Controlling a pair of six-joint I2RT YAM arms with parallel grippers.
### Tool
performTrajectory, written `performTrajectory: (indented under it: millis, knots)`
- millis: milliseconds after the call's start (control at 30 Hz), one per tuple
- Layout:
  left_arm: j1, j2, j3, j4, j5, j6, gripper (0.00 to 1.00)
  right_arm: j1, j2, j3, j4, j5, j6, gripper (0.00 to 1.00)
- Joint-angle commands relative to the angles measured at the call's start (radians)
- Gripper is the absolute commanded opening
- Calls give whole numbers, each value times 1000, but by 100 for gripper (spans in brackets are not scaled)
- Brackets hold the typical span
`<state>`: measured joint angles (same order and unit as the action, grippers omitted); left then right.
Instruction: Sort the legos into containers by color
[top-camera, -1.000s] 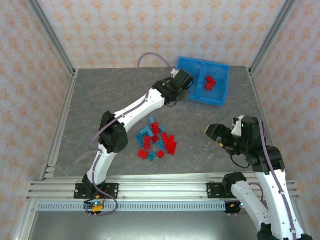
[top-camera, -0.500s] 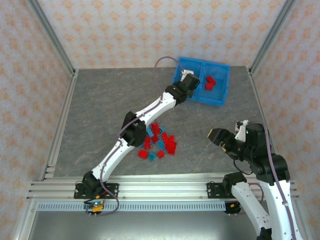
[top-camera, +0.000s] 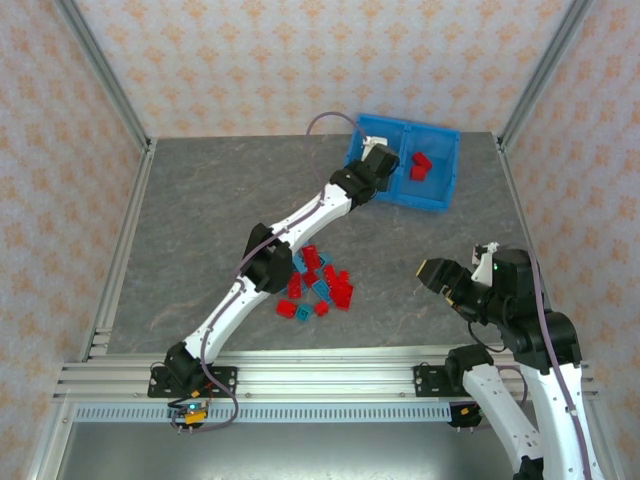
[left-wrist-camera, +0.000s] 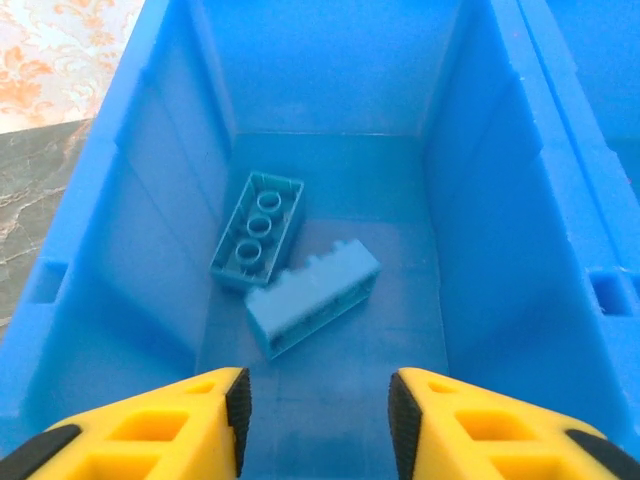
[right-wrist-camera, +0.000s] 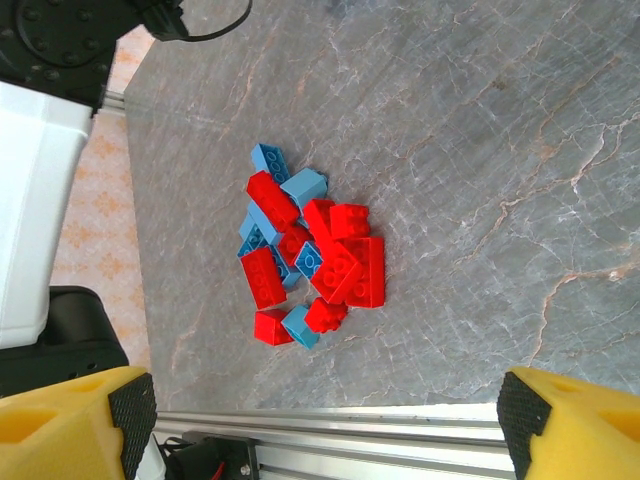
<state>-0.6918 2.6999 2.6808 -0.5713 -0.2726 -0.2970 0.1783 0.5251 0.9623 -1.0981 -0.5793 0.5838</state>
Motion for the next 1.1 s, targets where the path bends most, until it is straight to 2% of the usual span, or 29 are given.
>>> performTrajectory:
  millis: [0, 100, 300, 433, 533, 733, 867, 1067]
  knots:
    - [4, -201, 4, -138, 6, -90, 38, 4, 8, -10, 41, 16, 9, 90]
    - [3, -364, -187, -165, 18, -146, 36, 4, 16, -28, 68, 12, 10, 90]
    - [3, -779, -812, -12, 72, -222, 36, 4, 54, -58, 126, -23, 0, 90]
    - [4, -977, -1069, -59, 58, -276, 36, 3, 81, -77, 168, -39, -3, 90]
    - [3, -1069, -1236, -76, 106, -344, 39, 4, 110, -96, 206, -52, -2, 90]
    - [3, -1103, -1448, 17, 242, -455, 45, 4, 160, -109, 250, -78, 10, 90]
    - [3, -1031, -1460, 54, 316, -461, 53, 5, 158, -79, 203, -71, -7, 90]
    - [5, -930, -1449, 65, 318, -455, 60, 4, 113, -75, 145, -44, -14, 90]
